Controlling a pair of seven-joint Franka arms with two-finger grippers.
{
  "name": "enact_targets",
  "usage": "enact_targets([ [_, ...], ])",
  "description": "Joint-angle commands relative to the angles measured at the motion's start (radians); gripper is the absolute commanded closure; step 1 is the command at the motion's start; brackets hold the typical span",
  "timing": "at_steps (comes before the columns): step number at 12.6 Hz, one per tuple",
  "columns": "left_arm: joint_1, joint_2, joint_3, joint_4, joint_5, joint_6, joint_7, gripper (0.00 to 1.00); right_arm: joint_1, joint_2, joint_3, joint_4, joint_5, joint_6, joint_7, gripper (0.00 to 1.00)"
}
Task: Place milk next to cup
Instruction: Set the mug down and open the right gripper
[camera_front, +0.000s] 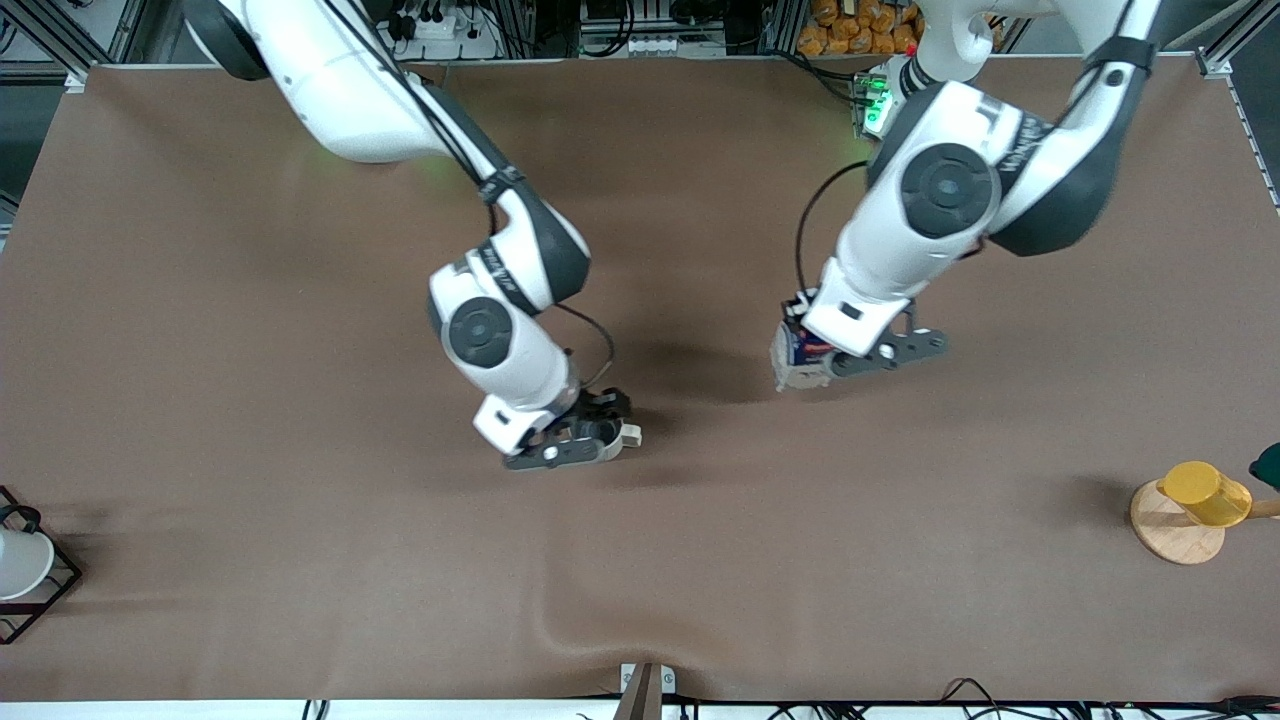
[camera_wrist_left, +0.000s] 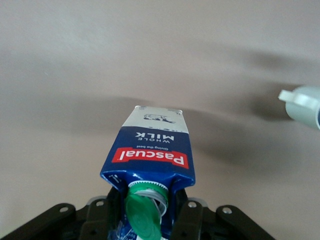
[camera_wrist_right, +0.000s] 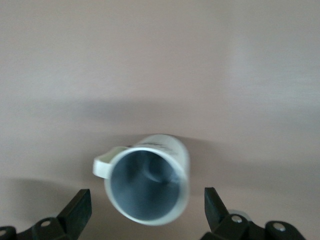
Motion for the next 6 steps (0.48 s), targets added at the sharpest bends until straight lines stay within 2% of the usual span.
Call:
enact_targets([
  [1,-0.079,0.044,0.004,0.029,0.008,-0.018,-0.067,0.61,-0.139,-0.104,0.016,-0.027,0.012,-0.153,-0.055,0.00],
  [3,-0.156,0.098,0.004,0.102,0.012,-0.018,-0.077,0.65,-0.225,-0.127,0.013,-0.029,0.010,-0.239,-0.171,0.00],
  [6,-0.235,0.158,0.005,0.144,0.014,-0.013,-0.074,0.66,-0.354,-0.161,0.010,-0.035,0.001,-0.372,-0.222,0.00],
])
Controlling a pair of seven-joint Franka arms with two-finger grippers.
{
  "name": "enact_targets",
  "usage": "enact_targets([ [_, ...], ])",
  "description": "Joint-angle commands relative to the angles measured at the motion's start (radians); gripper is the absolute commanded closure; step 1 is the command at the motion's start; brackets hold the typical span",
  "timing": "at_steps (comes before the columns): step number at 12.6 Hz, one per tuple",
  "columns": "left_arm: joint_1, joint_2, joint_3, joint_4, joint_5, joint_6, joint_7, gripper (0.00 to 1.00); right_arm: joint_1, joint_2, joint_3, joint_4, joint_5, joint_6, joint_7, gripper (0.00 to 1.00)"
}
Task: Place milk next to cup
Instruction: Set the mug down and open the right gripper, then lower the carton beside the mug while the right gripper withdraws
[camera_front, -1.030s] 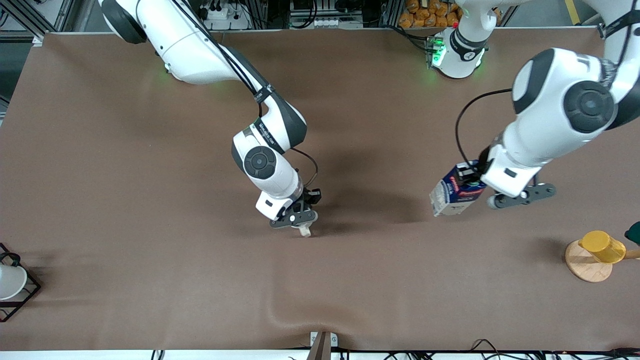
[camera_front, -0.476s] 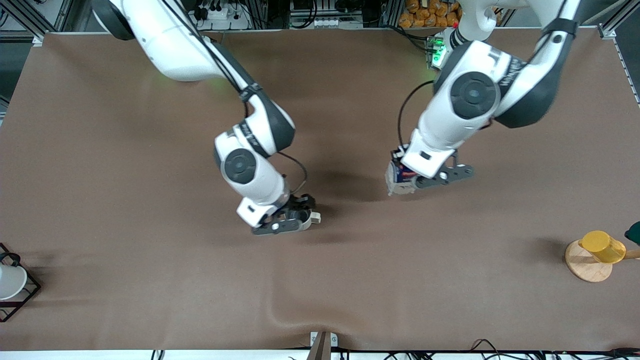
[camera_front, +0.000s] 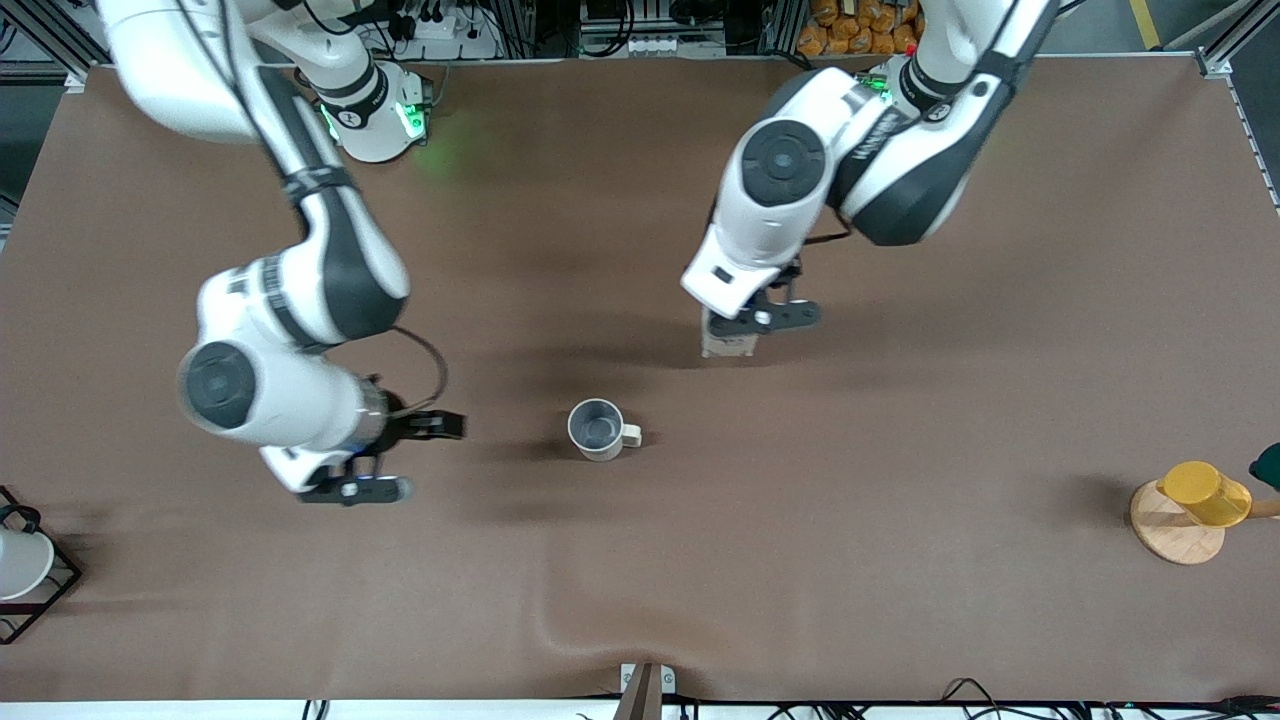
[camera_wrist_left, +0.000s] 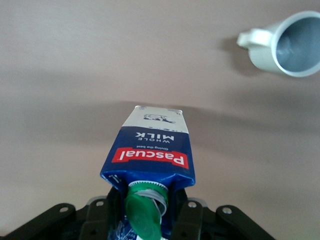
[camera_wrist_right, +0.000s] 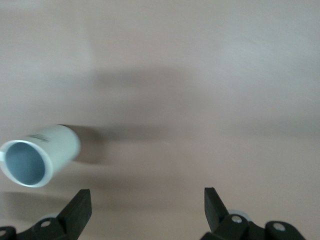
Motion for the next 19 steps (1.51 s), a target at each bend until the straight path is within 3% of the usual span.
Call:
enact_targets([
  [1,-0.067,0.083,0.005,0.091,0.014,-0.011,-0.007,0.66,-0.099,-0.059,0.015,-0.040,-0.017,-0.033,-0.128,0.00],
  [4,-0.135,0.158,0.013,0.177,0.016,-0.007,-0.004,0.66,-0.221,-0.129,0.016,-0.093,-0.041,-0.044,-0.269,0.00],
  [10,-0.159,0.229,0.042,0.231,0.016,0.093,0.028,0.66,-0.275,-0.390,0.015,-0.296,-0.076,-0.085,-0.303,0.00],
  [15,-0.190,0.270,0.079,0.248,0.016,0.168,0.031,0.68,-0.282,-0.528,0.016,-0.302,-0.076,-0.200,-0.295,0.00],
  [19,-0.188,0.291,0.085,0.249,0.016,0.225,0.033,0.68,-0.262,-0.571,-0.006,-0.297,-0.076,-0.282,-0.243,0.00],
])
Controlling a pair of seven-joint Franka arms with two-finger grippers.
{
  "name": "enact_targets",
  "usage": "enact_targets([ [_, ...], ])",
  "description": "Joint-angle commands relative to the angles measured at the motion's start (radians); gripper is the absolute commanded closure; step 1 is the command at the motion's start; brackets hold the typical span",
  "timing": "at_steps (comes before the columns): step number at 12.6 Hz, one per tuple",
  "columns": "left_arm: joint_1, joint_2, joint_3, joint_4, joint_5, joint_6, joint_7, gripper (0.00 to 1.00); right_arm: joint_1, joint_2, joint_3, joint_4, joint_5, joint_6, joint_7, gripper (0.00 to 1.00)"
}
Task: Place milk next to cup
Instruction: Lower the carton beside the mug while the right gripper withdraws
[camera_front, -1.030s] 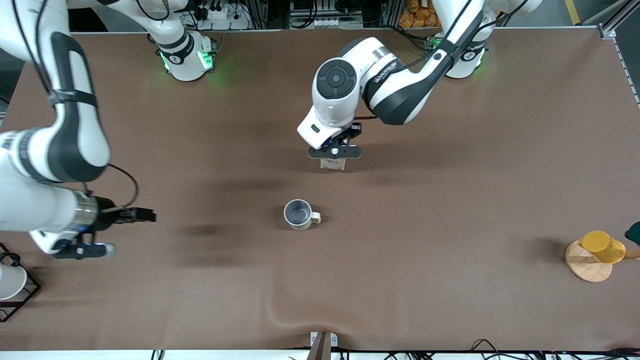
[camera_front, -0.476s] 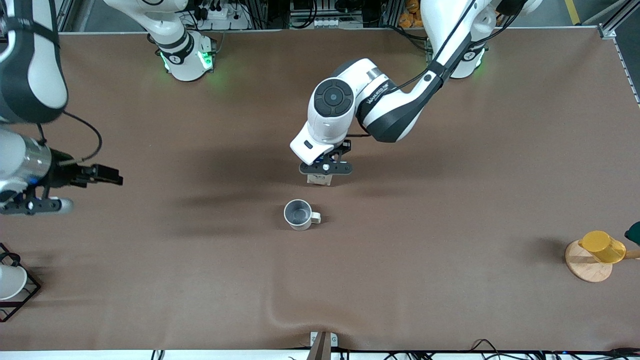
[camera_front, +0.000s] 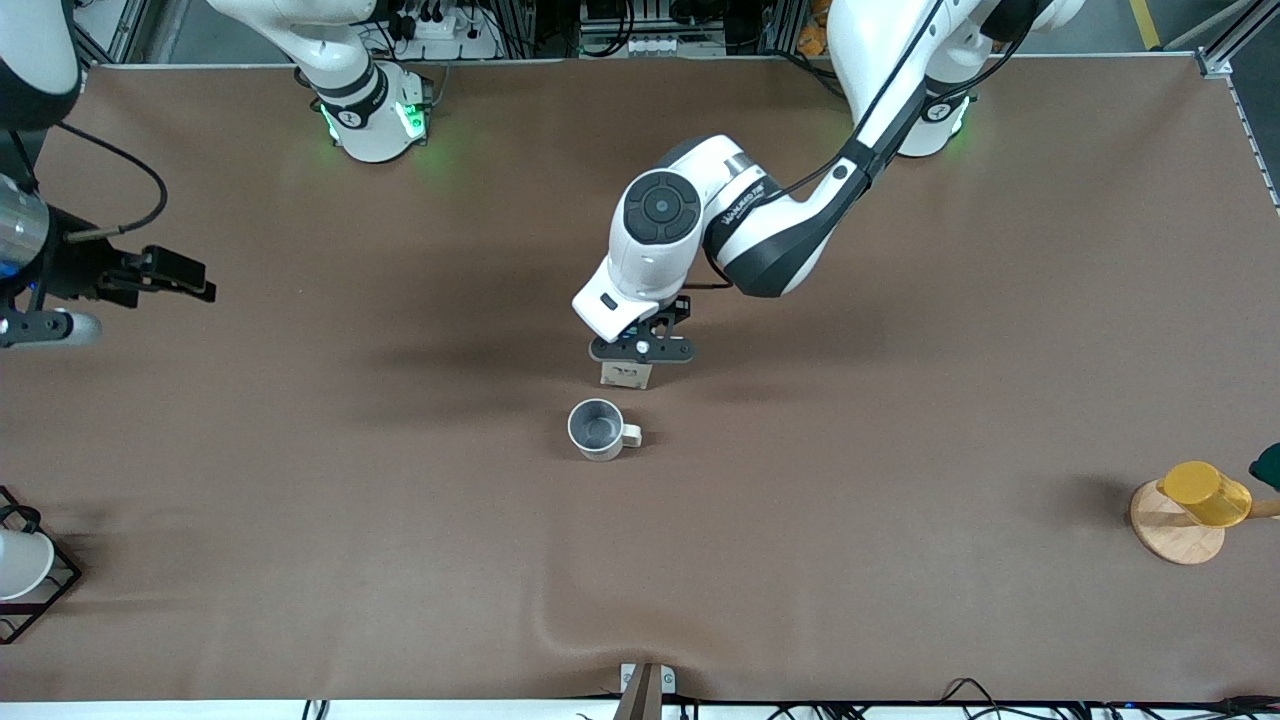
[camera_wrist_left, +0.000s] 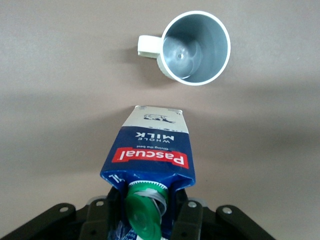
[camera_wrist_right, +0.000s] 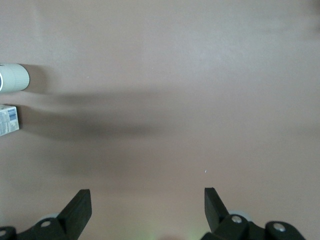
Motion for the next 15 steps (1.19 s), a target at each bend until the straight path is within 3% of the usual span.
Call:
enact_targets([
  [1,-0.012,0.022,0.009,0.033,0.015,0.026,0.008,0.68,-0.003,-0.056,-0.006,-0.035,-0.013,-0.015,0.025,0.00],
  [4,-0.012,0.034,0.017,0.033,0.015,0.049,0.012,0.68,0.064,-0.076,-0.066,-0.028,-0.013,-0.031,0.138,0.00],
  [8,-0.019,0.051,0.021,0.030,0.017,0.065,0.072,0.67,0.060,-0.071,-0.068,-0.026,-0.002,-0.031,0.157,0.00],
  [9,-0.022,0.052,0.021,0.030,0.017,0.065,0.072,0.59,0.060,-0.069,-0.068,-0.026,-0.002,-0.031,0.157,0.00],
  [11,-0.016,0.045,0.021,0.030,0.017,0.065,0.083,0.00,0.060,-0.069,-0.068,-0.025,-0.001,-0.032,0.157,0.00],
  [15,-0.007,0.005,0.020,0.030,0.012,0.045,0.089,0.00,0.060,-0.069,-0.068,-0.014,-0.015,-0.031,0.140,0.00],
])
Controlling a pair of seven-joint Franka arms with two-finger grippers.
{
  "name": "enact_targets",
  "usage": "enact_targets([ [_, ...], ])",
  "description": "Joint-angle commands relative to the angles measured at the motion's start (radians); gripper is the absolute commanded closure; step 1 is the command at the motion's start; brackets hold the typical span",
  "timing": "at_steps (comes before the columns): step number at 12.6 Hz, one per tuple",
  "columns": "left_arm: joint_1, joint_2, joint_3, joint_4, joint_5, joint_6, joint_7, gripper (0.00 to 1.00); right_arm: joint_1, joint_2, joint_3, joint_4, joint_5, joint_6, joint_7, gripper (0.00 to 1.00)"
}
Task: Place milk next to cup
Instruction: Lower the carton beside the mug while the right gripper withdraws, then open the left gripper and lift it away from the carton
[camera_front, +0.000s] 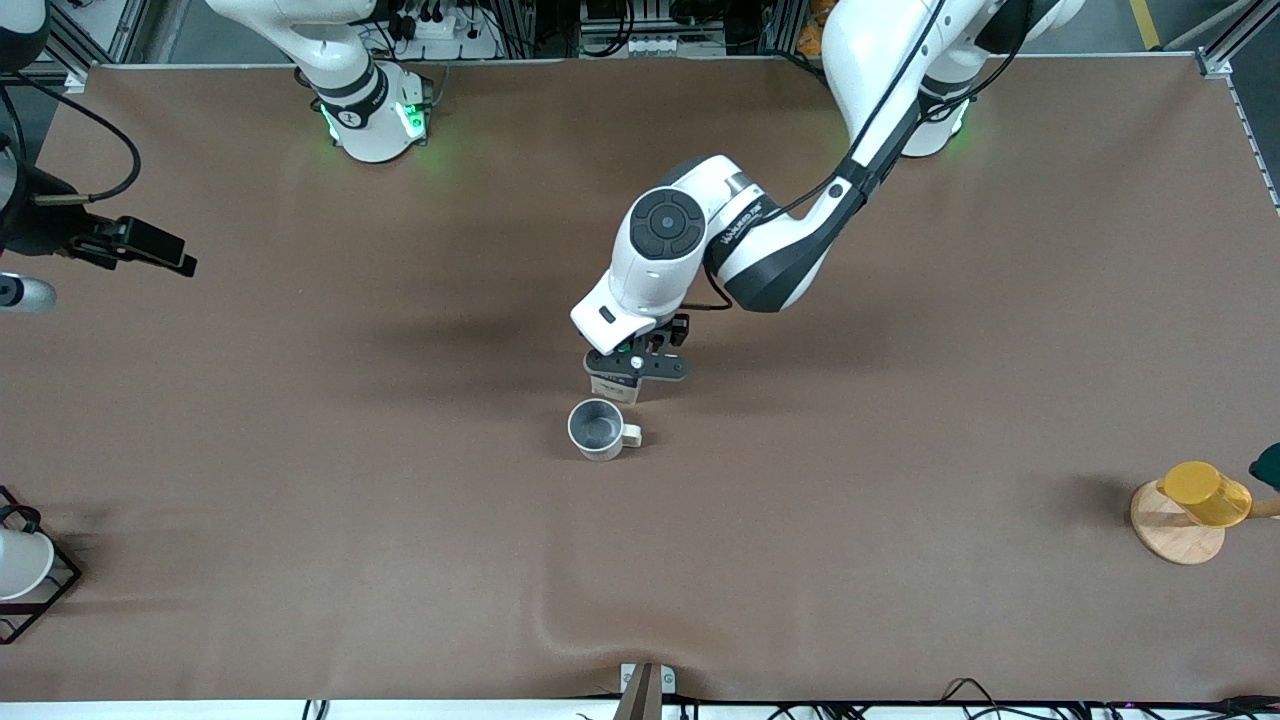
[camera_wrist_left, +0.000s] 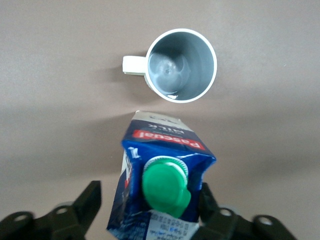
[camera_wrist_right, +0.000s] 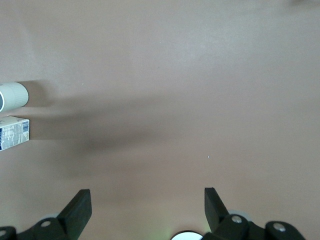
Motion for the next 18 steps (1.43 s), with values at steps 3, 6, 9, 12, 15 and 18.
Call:
enact_targets([
  [3,0.030,-0.115,0.005,0.014,0.006,-0.143,0.006,0.00,0.011,-0.015,-0.012,0.000,-0.005,0.011,0.001,0.00],
  [6,0.145,-0.276,0.008,0.006,0.003,-0.255,0.005,0.00,0.016,-0.013,-0.012,0.003,-0.010,0.013,0.001,0.00],
  [9,0.321,-0.433,0.010,-0.015,0.021,-0.378,0.037,0.00,0.018,-0.007,-0.012,0.034,-0.013,0.022,0.002,0.00],
  [12,0.496,-0.516,0.005,-0.017,0.006,-0.430,0.153,0.00,0.016,-0.007,-0.012,0.038,-0.018,0.022,0.002,0.00],
  [15,0.583,-0.531,0.002,-0.027,0.018,-0.468,0.173,0.00,0.010,-0.007,-0.012,0.037,-0.040,0.019,0.002,0.00],
  [18,0.670,-0.598,0.001,-0.113,0.020,-0.469,0.224,0.00,0.004,-0.012,-0.015,0.037,-0.061,-0.019,0.001,0.00],
])
